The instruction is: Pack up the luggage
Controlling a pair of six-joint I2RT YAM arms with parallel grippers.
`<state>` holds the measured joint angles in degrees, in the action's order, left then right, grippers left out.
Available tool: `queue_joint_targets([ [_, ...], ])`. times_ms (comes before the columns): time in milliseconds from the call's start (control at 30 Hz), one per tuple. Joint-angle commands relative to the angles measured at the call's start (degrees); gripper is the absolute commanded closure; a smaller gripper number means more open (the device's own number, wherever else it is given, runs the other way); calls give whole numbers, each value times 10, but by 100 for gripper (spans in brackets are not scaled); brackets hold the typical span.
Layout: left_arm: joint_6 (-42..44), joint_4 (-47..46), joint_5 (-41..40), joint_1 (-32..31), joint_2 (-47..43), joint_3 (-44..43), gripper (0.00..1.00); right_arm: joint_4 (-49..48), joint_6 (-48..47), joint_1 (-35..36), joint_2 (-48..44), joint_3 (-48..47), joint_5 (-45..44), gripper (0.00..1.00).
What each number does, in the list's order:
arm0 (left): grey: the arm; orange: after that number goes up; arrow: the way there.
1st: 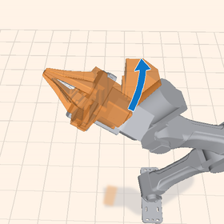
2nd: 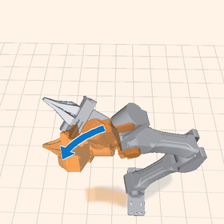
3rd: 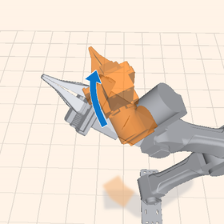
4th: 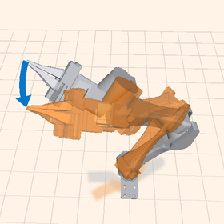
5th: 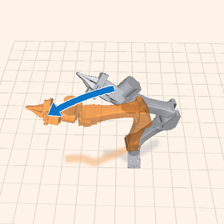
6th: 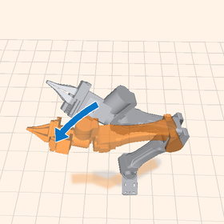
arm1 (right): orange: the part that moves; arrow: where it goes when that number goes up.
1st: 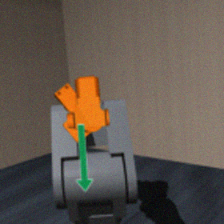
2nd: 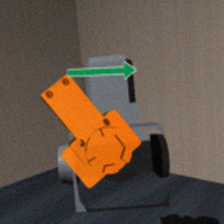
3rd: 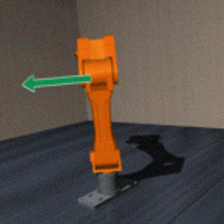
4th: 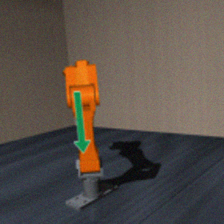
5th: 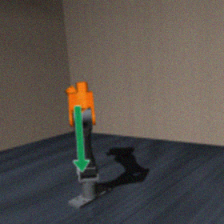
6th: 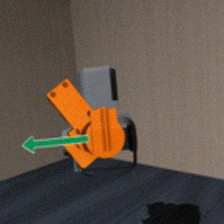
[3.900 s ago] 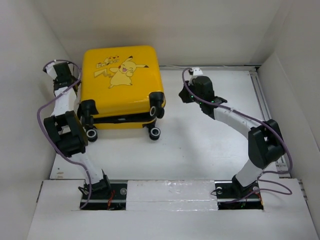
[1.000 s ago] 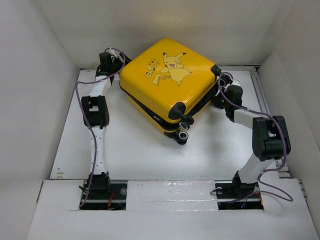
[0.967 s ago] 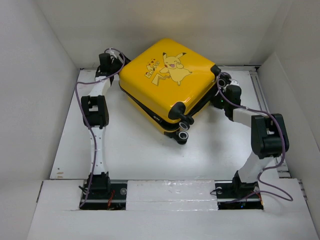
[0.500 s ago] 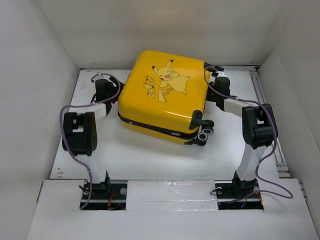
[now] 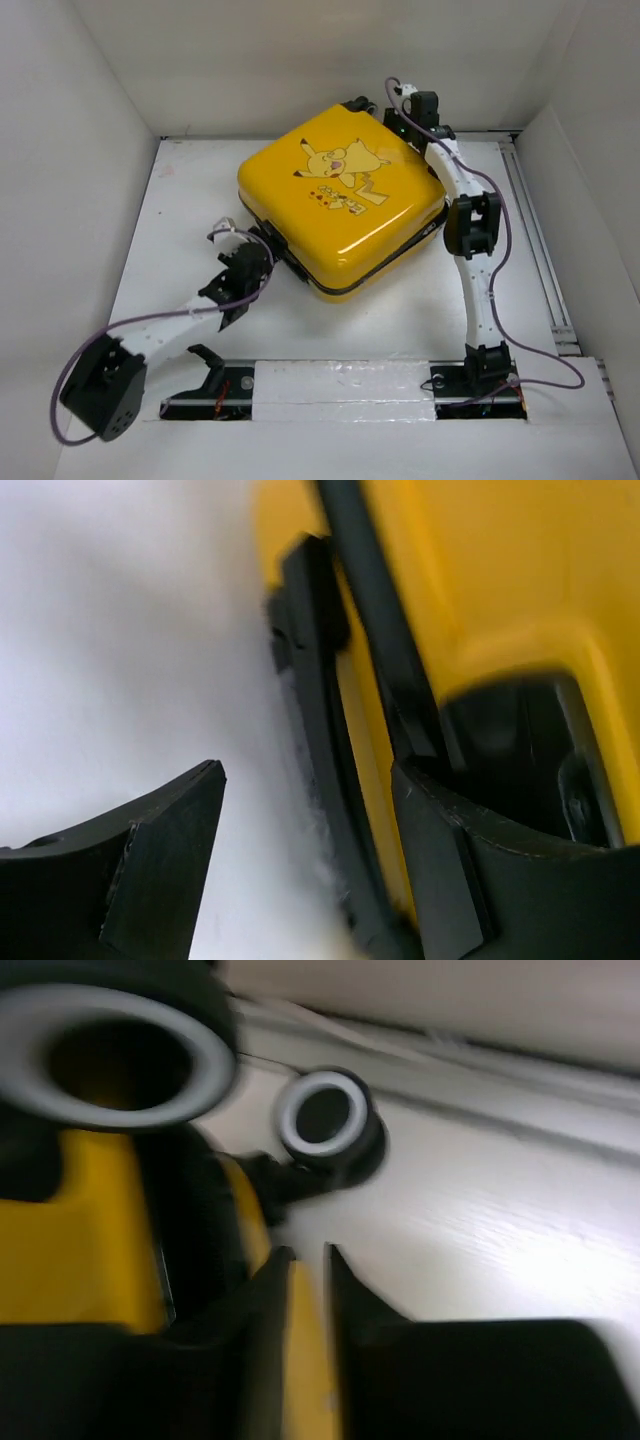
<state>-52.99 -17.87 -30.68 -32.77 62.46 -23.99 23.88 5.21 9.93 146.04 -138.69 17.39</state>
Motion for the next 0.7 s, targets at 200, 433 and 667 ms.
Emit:
queue_joint_targets([
  [200, 9, 104, 8, -79, -256, 29, 38, -164, 84, 84, -274, 191, 128, 24],
  [433, 83, 19, -39, -79, -195, -72, 27, -204, 67, 30, -510, 393, 28, 17],
  [667, 102, -81, -67, -79, -240, -55, 34, -282, 164, 5, -855, 829, -210, 100],
])
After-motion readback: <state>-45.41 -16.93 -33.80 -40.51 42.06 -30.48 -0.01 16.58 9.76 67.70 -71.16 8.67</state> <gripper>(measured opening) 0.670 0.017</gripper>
